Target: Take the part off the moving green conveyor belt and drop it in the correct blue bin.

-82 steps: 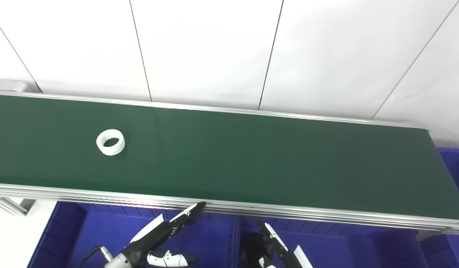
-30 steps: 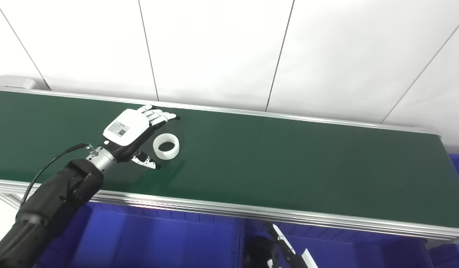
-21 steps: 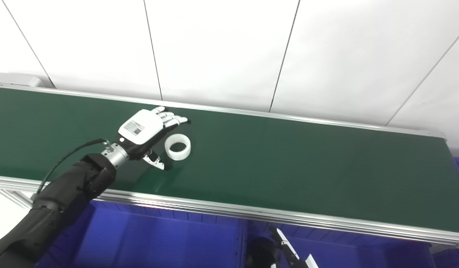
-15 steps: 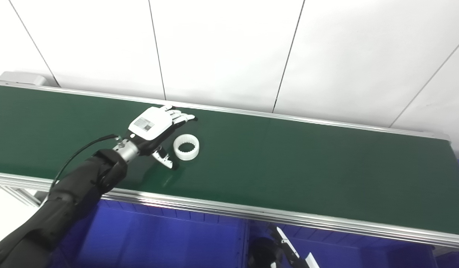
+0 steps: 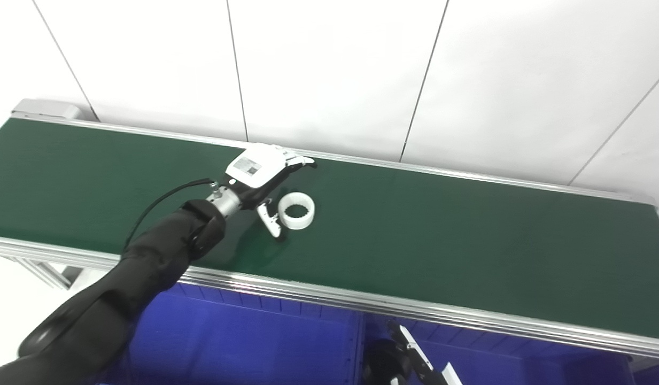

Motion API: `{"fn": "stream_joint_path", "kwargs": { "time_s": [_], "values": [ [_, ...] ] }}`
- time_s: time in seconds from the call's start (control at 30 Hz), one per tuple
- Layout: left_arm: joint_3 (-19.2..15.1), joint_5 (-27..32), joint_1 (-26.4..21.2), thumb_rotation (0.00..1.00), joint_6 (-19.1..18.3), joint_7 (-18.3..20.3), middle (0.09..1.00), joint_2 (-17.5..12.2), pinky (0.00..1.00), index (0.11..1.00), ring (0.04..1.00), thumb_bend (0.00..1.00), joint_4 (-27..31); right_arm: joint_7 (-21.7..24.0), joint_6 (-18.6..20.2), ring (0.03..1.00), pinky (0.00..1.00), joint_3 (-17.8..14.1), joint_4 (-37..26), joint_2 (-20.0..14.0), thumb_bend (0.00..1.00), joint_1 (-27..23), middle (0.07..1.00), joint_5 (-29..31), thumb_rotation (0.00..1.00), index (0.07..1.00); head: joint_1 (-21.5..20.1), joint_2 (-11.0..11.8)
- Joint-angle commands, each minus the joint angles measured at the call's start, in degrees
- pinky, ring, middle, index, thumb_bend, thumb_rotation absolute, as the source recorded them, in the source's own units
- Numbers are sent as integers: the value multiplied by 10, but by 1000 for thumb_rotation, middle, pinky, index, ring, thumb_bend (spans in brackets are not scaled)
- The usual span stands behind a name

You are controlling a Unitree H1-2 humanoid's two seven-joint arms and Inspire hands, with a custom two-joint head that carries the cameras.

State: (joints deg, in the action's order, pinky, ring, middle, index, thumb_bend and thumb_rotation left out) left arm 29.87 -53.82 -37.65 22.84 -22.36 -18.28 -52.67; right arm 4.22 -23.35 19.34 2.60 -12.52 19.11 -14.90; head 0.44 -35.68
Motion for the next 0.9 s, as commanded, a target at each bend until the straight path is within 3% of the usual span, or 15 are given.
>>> {"fn": "stream_joint_path", "kwargs": {
  "time_s": [0.0,0.1,0.2,0.23,0.33,0.5,0.6,0.67,0.87],
  "values": [
    [27,-9,-8,164,-18,2,775,35,723,784,761,922,-41,0,-26,970,939,-4,-18,4,420,6,986,7,956,971,0,1],
    [36,9,-23,166,-6,8,724,56,666,757,702,914,-77,1,-23,978,950,-7,-22,3,423,7,990,4,966,975,-3,-3],
    [40,40,-27,69,10,29,593,72,528,637,570,891,-90,2,-24,978,951,-10,-25,4,403,6,991,3,958,973,-6,-5],
    [43,46,-26,28,14,37,514,74,474,573,507,708,-87,2,-25,976,949,-11,-24,5,398,6,990,2,956,971,-6,-6],
    [49,67,-22,4,20,60,458,76,435,531,454,554,-73,2,-25,974,945,-12,-25,7,395,6,989,2,955,969,-10,-7],
    [43,107,-12,0,14,119,463,72,454,491,412,526,-29,2,-21,967,937,-15,-26,11,401,7,983,4,944,966,-10,-8],
    [42,125,-10,0,3,153,462,65,378,483,345,525,2,2,-22,968,937,-18,-26,12,407,8,985,7,943,967,-10,-8],
    [39,136,-9,0,-4,171,447,61,246,489,276,523,20,2,-28,969,937,-19,-24,12,400,7,984,8,940,965,-10,-9],
    [32,147,-10,0,-21,204,444,47,191,487,246,524,63,2,-29,965,932,-20,-22,13,406,6,979,7,942,960,-11,-10]
  ]
}}
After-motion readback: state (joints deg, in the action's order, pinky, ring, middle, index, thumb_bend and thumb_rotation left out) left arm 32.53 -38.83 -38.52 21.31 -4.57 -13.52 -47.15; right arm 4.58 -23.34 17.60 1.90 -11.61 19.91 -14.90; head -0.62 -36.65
